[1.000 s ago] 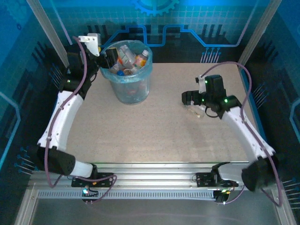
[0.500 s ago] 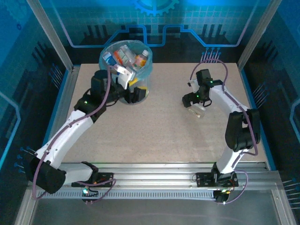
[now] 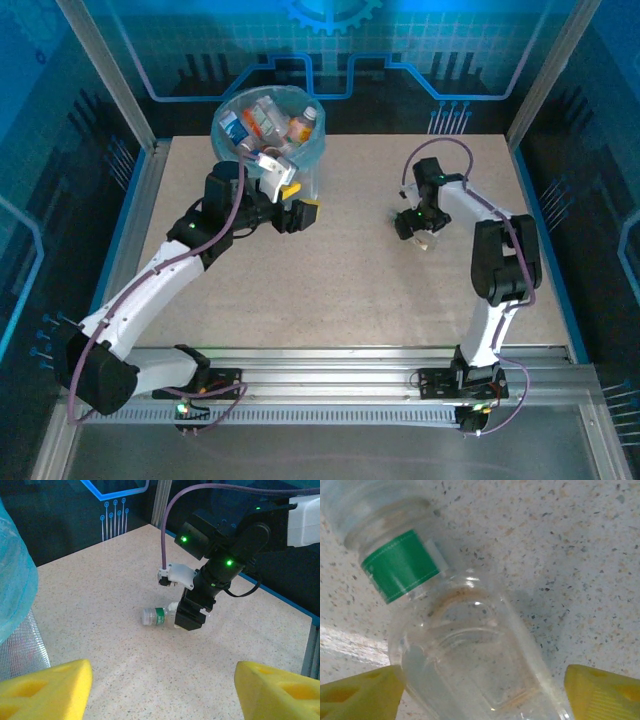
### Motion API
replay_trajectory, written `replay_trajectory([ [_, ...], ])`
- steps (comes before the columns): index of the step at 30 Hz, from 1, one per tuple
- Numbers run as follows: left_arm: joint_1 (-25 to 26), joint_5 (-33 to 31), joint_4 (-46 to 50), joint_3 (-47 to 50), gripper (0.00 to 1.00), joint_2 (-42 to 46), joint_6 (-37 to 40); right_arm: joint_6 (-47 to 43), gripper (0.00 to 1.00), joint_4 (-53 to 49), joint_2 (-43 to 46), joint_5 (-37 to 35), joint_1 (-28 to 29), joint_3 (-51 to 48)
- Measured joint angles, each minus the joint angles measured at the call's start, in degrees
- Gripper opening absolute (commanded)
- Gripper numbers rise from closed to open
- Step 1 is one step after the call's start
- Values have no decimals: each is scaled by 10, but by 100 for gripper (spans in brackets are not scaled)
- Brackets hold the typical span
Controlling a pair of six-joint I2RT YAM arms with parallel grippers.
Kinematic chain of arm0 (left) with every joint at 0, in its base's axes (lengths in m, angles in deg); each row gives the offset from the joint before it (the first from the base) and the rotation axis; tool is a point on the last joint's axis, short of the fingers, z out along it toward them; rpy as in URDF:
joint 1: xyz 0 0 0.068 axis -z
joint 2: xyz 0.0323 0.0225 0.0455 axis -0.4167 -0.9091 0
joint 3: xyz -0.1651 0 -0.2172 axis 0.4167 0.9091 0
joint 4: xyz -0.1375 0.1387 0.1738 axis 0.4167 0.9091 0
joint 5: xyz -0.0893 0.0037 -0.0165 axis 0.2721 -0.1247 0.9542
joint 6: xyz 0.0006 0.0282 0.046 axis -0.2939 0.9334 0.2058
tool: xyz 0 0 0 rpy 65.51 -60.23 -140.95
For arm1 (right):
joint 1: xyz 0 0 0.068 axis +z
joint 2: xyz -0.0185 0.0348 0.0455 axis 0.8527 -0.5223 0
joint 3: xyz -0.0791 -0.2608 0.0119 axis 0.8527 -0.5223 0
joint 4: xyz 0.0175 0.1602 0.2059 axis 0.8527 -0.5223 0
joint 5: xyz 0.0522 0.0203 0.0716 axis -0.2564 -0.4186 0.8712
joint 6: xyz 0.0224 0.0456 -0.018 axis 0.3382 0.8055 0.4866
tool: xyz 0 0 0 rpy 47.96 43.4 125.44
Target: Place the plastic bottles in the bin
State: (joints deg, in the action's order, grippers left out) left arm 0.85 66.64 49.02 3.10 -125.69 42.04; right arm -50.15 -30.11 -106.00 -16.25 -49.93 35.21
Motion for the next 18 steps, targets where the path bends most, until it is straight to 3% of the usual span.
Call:
replay_trajectory([
  [10, 0, -28, 2, -3, 76, 0, -2, -1, 56, -7, -9, 3, 0, 0],
  [18, 0, -58, 9, -36, 77, 0, -19, 26, 53, -14, 38, 32, 0, -19],
])
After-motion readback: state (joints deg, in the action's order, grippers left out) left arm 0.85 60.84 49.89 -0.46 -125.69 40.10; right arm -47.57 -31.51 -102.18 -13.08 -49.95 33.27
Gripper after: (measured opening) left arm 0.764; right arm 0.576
